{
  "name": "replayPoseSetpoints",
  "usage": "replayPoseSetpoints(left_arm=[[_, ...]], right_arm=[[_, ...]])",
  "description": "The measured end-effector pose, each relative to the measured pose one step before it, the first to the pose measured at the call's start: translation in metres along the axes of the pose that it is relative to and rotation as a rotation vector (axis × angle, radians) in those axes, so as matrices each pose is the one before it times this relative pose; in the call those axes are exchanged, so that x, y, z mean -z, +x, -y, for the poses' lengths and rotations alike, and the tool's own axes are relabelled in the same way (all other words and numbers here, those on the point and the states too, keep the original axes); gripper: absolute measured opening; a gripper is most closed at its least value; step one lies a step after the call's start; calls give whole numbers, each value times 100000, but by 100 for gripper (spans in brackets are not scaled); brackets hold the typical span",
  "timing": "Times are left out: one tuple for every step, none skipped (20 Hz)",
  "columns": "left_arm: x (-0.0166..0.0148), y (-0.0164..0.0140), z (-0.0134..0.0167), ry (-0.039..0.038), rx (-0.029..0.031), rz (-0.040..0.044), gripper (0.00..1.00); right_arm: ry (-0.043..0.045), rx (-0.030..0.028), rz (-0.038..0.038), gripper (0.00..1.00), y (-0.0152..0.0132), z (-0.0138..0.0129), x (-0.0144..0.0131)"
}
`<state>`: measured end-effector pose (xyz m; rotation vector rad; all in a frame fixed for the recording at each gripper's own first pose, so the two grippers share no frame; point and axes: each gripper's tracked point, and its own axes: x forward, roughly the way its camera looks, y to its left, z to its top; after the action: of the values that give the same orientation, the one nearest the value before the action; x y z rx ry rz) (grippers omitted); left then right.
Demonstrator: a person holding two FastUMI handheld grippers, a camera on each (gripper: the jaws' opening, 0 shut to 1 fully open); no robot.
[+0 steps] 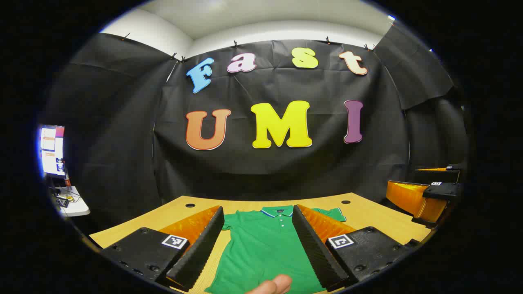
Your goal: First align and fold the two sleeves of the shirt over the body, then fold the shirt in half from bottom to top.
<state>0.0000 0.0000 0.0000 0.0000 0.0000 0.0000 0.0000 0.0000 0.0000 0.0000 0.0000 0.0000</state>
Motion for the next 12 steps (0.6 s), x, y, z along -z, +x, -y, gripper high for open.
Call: replayPoseSetpoints(left_arm=[[12, 117, -49, 136, -123, -12, 100], [28, 32, 75, -485, 280, -431, 100], [306, 152, 302, -1102, 1860, -1205, 100], [390, 163, 519, -1023, 1898, -1032, 100], [249, -10, -161, -84, 241, -834, 100], [123, 59, -398, 521, -1044, -440, 100], [37, 83, -306, 511, -916, -248, 100], [164, 139, 72, 376, -102, -371, 100], [113, 62, 133, 285, 181, -175, 100], [130, 77, 53, 640, -86, -469, 100], [259, 96, -155, 928, -620, -542, 100], [81, 20, -215, 758, -521, -143, 100]], right_arm=[[-29, -32, -317, 96, 42, 49, 174], [213, 46, -78, 95, -23, 140, -51], [243, -205, 102, 96, -72, 119, -8], [207, -184, 302, 94, -106, 97, 40], [-162, 221, 301, 94, -113, 175, -69], [-321, 393, 293, 95, -127, 196, -32], [-104, 84, 354, 95, -93, 144, 28], [71, -64, 217, 96, -99, 57, -26], [-90, 55, -36, 96, 97, 19, 214], [-337, 187, -146, 96, 16, 101, 80], [-267, -57, -299, 96, 12, 48, 212], [-93, -268, -230, 95, 3, -101, 131]])
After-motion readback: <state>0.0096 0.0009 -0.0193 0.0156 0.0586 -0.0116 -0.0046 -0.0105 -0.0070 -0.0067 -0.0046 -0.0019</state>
